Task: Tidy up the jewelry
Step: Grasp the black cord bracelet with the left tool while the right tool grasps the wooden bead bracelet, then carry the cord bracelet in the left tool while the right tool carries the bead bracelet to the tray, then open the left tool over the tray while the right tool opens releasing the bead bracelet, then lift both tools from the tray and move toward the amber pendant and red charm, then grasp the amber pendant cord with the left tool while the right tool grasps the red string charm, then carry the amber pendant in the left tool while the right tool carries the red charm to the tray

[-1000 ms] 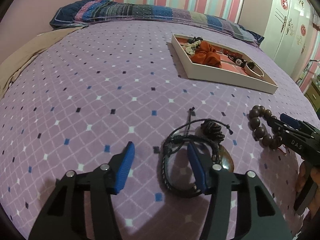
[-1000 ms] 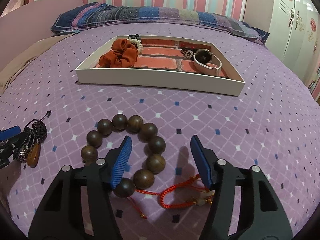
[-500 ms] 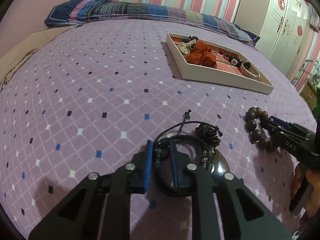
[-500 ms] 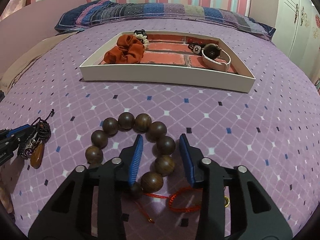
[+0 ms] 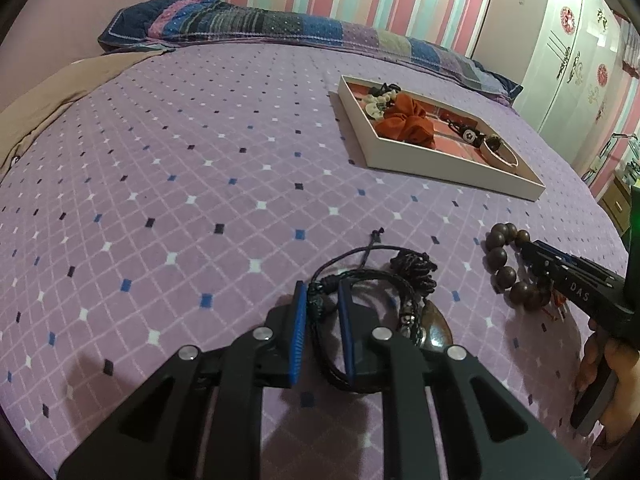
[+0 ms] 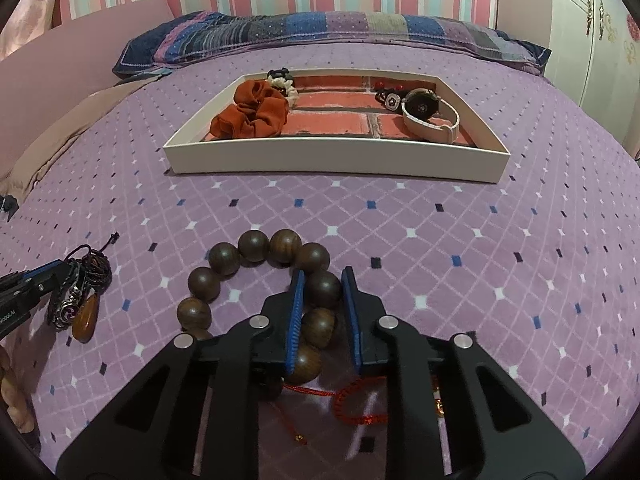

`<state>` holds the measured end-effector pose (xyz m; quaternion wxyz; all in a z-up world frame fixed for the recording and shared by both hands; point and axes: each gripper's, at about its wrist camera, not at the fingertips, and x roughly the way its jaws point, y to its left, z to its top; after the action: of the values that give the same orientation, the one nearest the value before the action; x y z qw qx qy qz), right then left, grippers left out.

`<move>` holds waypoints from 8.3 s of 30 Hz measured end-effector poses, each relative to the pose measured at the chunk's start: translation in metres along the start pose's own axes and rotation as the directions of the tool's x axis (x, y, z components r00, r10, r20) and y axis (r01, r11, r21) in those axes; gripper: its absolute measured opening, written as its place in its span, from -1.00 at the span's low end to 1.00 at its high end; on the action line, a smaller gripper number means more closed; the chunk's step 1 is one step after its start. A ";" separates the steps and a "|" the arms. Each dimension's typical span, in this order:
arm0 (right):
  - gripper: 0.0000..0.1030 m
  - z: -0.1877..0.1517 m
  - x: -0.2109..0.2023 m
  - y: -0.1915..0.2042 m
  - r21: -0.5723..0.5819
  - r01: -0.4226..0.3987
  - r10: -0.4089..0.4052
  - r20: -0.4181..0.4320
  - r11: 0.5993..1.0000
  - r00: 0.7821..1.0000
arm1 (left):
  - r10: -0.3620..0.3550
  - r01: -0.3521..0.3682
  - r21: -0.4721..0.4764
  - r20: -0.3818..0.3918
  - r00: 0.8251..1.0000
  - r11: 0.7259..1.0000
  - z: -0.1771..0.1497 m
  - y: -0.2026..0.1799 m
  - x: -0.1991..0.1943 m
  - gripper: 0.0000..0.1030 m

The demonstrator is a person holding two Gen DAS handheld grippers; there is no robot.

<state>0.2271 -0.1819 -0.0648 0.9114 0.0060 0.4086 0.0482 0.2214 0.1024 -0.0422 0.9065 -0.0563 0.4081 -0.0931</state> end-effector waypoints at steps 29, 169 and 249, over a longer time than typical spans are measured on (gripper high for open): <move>-0.62 0.069 -0.045 -0.006 -0.015 -0.008 0.010 0.175 1.000 0.985 | 0.054 -0.068 0.086 0.156 0.986 0.994 0.082 -0.052 -0.036 -0.73; 0.80 -0.042 -0.053 -0.057 0.015 0.127 -0.128 0.057 0.992 0.990 | 0.078 -0.077 0.044 -0.003 0.997 0.996 0.011 -0.068 0.011 0.70; -0.84 0.133 -0.024 -0.090 0.003 0.020 -0.020 0.188 1.000 0.982 | -0.043 0.030 0.117 0.107 0.993 0.993 0.157 -0.144 0.039 -0.55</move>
<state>0.3177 -0.2696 0.0375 0.9464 0.0066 0.3207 0.0380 0.3464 -0.0421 0.0588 0.9273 -0.0165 0.3507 -0.1297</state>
